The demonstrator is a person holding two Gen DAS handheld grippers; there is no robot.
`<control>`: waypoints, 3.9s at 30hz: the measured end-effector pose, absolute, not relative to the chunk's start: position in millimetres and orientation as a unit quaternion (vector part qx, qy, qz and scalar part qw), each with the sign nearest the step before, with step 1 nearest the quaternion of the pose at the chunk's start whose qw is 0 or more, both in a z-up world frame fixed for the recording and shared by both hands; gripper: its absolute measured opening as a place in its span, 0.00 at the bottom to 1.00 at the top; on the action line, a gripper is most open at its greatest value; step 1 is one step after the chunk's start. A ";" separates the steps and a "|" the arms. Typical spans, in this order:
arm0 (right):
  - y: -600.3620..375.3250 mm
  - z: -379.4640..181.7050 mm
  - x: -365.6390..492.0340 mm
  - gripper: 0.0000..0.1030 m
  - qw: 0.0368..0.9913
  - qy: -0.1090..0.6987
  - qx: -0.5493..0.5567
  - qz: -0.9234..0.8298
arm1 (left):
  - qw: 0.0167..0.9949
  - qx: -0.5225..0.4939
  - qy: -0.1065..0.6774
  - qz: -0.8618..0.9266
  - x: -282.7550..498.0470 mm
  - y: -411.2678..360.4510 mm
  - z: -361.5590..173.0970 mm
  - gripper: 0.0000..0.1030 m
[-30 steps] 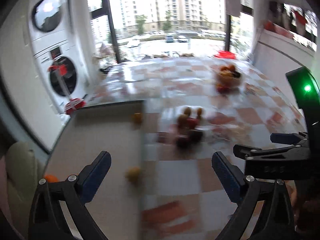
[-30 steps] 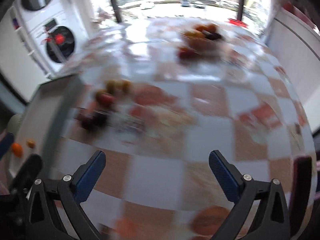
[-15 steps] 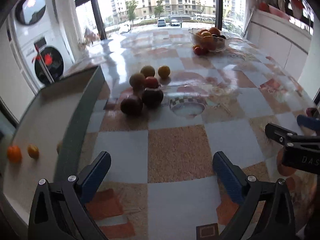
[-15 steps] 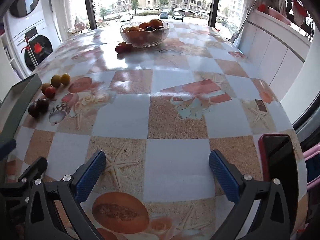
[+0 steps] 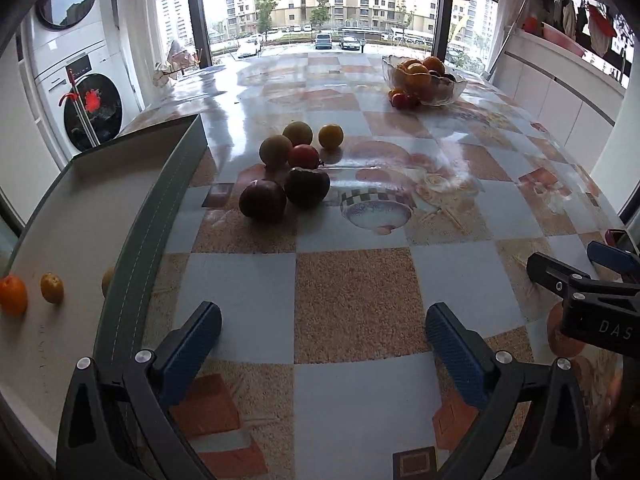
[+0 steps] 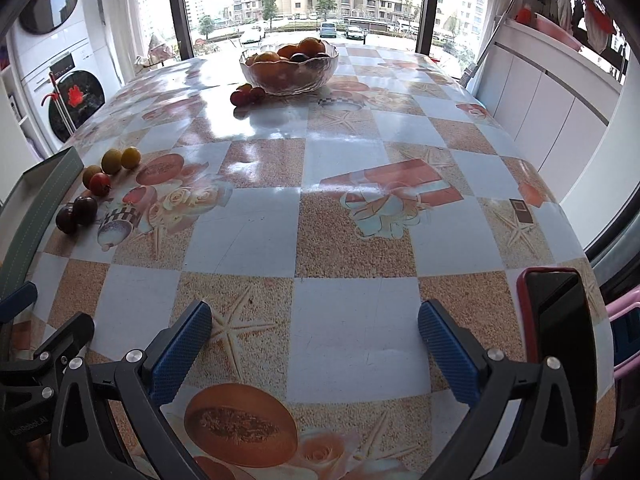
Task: Organize fruits
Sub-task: 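Withdraw both open tools from the tray back over the table, then grasp a dark plum with the right tool while the left tool grasps another dark plum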
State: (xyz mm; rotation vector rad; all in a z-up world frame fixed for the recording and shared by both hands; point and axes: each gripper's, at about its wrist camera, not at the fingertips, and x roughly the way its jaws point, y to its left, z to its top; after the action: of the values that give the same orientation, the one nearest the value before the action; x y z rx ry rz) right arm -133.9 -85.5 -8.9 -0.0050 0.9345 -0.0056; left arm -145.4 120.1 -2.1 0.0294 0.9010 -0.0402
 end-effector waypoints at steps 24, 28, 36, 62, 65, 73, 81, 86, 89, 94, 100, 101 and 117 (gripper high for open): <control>-83.7 -8.0 -132.5 1.00 0.892 0.452 -0.003 -0.003 | 0.900 0.013 0.436 -0.021 -146.6 120.7 -1.8 1.00; -81.9 -5.8 -124.9 1.00 0.881 0.472 -0.004 -0.001 | 0.899 0.013 0.436 -0.022 -141.4 120.8 -2.7 1.00; -40.7 19.7 -86.4 1.00 0.860 0.492 0.045 0.127 | 0.899 0.018 0.437 -0.010 -147.5 119.7 0.2 1.00; 51.1 9.5 -40.2 0.38 0.816 0.502 0.040 0.283 | 0.930 -0.018 0.365 0.041 -146.3 193.2 70.8 0.85; 48.5 10.1 -46.4 0.56 0.818 0.497 0.011 0.289 | 0.928 -0.027 0.368 0.047 -148.4 202.1 68.7 0.85; 69.4 9.5 -45.3 0.57 0.830 0.472 -0.043 0.295 | 0.923 -0.037 0.379 0.053 -150.7 213.6 68.6 0.85; 59.6 7.5 -40.9 0.26 0.816 0.482 0.006 0.320 | 0.922 -0.033 0.385 0.022 -132.4 203.4 74.8 0.85; 39.2 10.8 -53.5 0.26 0.825 0.477 0.001 0.305 | 0.914 -0.010 0.405 -0.008 -112.5 171.2 61.0 0.85; 18.4 12.2 -58.7 0.26 0.834 0.476 0.007 0.279 | 0.910 0.008 0.414 -0.014 -98.3 154.2 52.2 0.85; -24.7 13.2 -67.8 0.26 0.844 0.477 0.043 0.240 | 0.895 0.030 0.444 -0.006 -73.1 138.5 29.0 0.85; -46.0 14.0 -79.7 0.26 0.847 0.473 0.068 0.232 | 0.873 0.010 0.488 0.012 -57.7 139.9 0.3 0.82; -46.5 14.1 -81.2 0.26 0.847 0.473 0.071 0.233 | 0.877 0.001 0.481 0.007 -59.4 141.1 1.8 0.75; -40.1 21.5 -95.0 0.26 0.847 0.474 0.069 0.230 | 0.892 -0.024 0.450 -0.031 -88.7 152.2 20.8 0.27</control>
State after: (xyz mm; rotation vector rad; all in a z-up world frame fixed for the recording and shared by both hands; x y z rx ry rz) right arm -95.0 -40.1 21.6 0.1462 0.9983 0.4843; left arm -88.7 152.2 20.8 -0.0496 0.9345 -0.0640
